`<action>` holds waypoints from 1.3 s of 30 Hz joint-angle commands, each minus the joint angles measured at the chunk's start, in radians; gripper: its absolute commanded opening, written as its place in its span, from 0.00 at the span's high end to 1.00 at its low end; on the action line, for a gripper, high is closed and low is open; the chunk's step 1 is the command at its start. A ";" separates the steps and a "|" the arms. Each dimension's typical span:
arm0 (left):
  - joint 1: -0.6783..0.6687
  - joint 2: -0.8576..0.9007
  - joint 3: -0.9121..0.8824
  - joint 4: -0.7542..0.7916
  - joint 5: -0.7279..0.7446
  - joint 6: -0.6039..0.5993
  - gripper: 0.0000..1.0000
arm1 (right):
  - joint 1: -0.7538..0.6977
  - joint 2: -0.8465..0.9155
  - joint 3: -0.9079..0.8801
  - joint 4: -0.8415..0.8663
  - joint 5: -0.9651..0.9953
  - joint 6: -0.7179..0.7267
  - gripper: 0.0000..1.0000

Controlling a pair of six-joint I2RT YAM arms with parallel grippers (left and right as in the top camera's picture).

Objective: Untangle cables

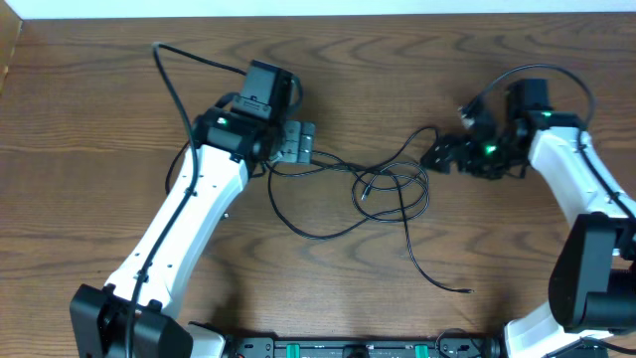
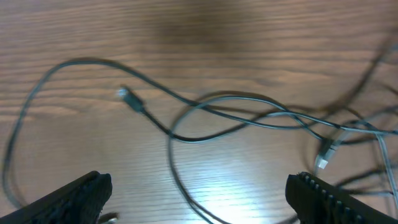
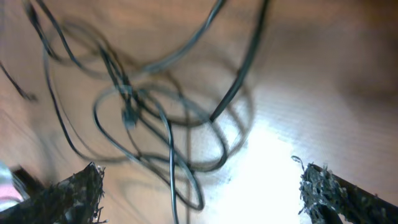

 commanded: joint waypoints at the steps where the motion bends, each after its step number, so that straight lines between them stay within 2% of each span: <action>1: 0.040 0.006 0.002 -0.001 -0.042 -0.014 0.06 | 0.068 -0.022 -0.013 -0.047 0.074 -0.061 0.01; 4: 0.054 0.006 0.002 -0.002 -0.043 -0.013 0.05 | 0.115 -0.022 -0.014 -0.077 0.074 -0.063 0.01; 8: 0.060 0.007 -0.004 -0.008 -0.043 -0.013 0.05 | 0.177 -0.022 -0.021 -0.084 0.075 -0.063 0.08; 13: 0.060 0.007 -0.004 -0.015 -0.043 -0.013 0.05 | 0.245 -0.022 -0.045 -0.067 0.075 -0.062 0.23; 15: 0.060 0.007 -0.004 -0.015 -0.042 -0.013 0.05 | 0.265 -0.022 -0.057 -0.055 0.075 -0.062 0.26; 25: 0.060 0.007 -0.004 -0.015 -0.042 -0.013 0.04 | 0.348 -0.022 -0.165 0.045 0.074 -0.053 0.28; 27: 0.060 0.007 -0.004 -0.014 -0.042 -0.013 0.01 | 0.348 -0.022 -0.167 0.044 0.074 -0.040 0.28; 29: 0.060 0.007 -0.004 -0.014 -0.042 -0.013 0.01 | 0.348 -0.022 -0.167 0.044 0.064 -0.027 0.32; 34: 0.060 0.007 -0.004 -0.014 -0.042 -0.013 0.01 | 0.348 -0.030 -0.166 0.045 -0.087 -0.063 0.23; 39: 0.060 0.007 -0.004 -0.014 -0.042 -0.013 0.01 | 0.348 -0.072 -0.164 0.050 -0.055 -0.036 0.20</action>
